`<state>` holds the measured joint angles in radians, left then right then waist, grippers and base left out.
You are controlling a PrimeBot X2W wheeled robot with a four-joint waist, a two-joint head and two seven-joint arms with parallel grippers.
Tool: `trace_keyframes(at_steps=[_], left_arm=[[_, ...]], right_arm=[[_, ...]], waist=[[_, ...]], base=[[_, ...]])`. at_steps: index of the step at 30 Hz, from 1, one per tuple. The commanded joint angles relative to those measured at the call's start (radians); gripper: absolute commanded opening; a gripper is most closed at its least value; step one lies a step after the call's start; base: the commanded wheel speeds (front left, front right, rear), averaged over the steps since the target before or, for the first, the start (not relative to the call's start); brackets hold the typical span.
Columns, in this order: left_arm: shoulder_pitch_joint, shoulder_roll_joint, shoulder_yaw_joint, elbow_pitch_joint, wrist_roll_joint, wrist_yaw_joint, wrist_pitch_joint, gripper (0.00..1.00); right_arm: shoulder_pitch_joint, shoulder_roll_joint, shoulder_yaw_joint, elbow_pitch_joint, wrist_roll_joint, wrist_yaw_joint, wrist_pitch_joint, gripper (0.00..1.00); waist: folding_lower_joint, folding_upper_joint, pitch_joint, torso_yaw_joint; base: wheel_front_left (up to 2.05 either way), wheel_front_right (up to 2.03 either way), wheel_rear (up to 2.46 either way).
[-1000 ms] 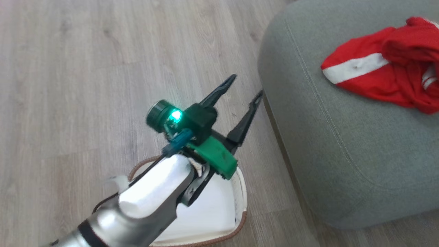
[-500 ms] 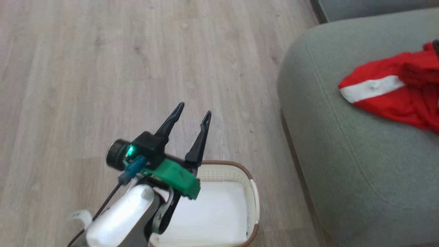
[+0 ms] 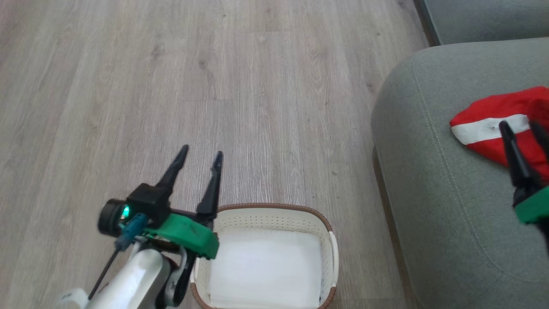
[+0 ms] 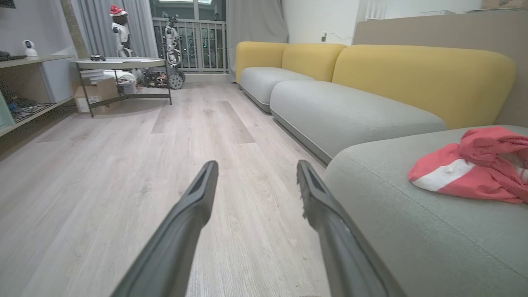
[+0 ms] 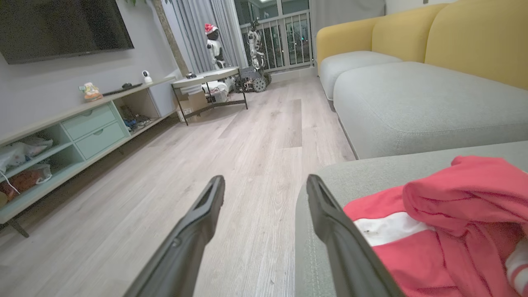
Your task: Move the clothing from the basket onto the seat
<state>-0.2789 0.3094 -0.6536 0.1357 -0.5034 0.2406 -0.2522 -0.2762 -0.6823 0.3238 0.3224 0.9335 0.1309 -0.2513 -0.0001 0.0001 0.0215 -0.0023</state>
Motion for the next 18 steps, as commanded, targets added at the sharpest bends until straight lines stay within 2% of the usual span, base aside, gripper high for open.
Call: trace_keyframes(at_steps=[1,5,8,12,18], left_arm=[[-0.024,0.016,0.065,-0.031,0.017,0.010,-0.010,1.00],[0.019,-0.005,0.121,-0.040,0.050,0.013,-0.010,1.00],[0.053,-0.034,0.172,-0.058,0.072,0.006,-0.010,1.00],[0.101,-0.073,0.241,-0.094,0.114,-0.029,-0.010,1.00],[0.148,-0.104,0.313,-0.101,0.188,-0.070,-0.010,1.00]], right_arm=[[0.032,0.006,-0.051,-0.054,-0.044,0.000,-0.010,1.00],[0.130,0.119,-0.194,-0.138,-0.159,0.000,-0.010,1.00],[0.185,0.197,-0.260,-0.199,-0.222,0.000,-0.010,1.00],[0.235,0.275,-0.284,-0.253,-0.281,0.000,-0.010,1.00],[0.260,0.338,-0.267,-0.277,-0.323,0.000,-0.010,1.00]], waist=[[0.0001,-0.0001,0.004,0.003],[0.0001,-0.0001,0.010,0.008],[0.0001,-0.0001,0.014,0.010],[0.0001,-0.0001,0.017,0.007],[0.0001,-0.0001,0.019,0.003]], base=[[0.00,0.00,0.00],[0.00,0.00,0.00],[0.00,0.00,0.00],[0.00,0.00,0.00],[0.00,0.00,0.00]])
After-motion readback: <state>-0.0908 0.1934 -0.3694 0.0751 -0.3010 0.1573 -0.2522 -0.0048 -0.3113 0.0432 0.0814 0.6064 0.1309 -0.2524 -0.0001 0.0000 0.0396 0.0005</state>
